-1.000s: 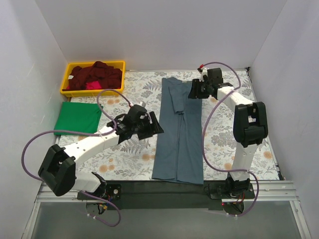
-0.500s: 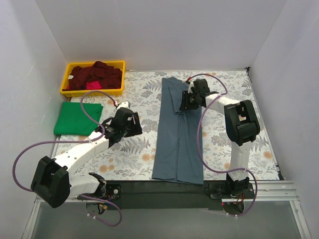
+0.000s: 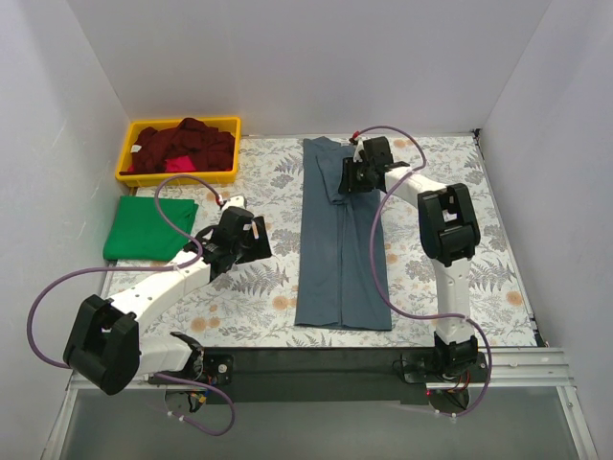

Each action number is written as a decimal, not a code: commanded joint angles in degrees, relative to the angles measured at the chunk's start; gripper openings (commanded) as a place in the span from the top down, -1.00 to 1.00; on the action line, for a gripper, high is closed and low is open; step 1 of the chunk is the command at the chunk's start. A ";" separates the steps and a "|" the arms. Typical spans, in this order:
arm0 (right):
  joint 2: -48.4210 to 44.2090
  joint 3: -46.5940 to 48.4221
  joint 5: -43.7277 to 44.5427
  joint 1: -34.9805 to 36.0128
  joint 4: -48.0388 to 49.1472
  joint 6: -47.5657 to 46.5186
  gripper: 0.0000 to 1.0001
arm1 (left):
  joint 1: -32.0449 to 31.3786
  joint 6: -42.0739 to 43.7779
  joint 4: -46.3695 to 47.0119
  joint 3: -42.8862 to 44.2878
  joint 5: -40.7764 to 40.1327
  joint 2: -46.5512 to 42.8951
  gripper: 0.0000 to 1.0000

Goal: Fold and stack the t-shirts
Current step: Fold the tshirt

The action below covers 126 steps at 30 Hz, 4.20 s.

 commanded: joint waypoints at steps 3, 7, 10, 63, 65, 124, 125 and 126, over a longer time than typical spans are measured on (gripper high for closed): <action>-6.78 0.23 3.35 0.31 -4.99 -2.06 -0.10 | 0.40 -1.65 0.45 -0.20 3.65 -0.62 -0.54; -21.96 -12.52 5.37 0.66 -7.62 1.18 -0.18 | -1.09 -5.69 -3.15 -0.38 9.10 -2.29 -0.44; -32.59 -23.30 7.65 2.15 -12.62 3.65 -0.25 | -4.85 -9.56 -6.23 -0.90 10.86 -4.83 -0.41; -69.91 -69.24 6.61 16.74 -30.92 20.18 0.97 | -30.63 -27.68 -18.10 7.88 2.60 15.99 0.11; -70.00 -69.15 6.52 16.83 -30.92 20.18 0.97 | -30.89 -27.76 -18.63 8.41 2.52 16.34 0.12; -37.75 -19.67 17.07 8.22 -33.47 1.46 0.97 | -7.34 -3.77 -9.23 30.73 0.59 25.65 1.00; -37.22 -18.71 16.98 7.87 -32.69 1.11 0.97 | -7.16 -2.38 -8.53 30.91 0.23 26.00 1.00; -36.78 -18.44 16.54 7.17 -32.24 0.67 0.97 | -6.99 -1.84 -7.30 31.17 -0.29 26.36 1.00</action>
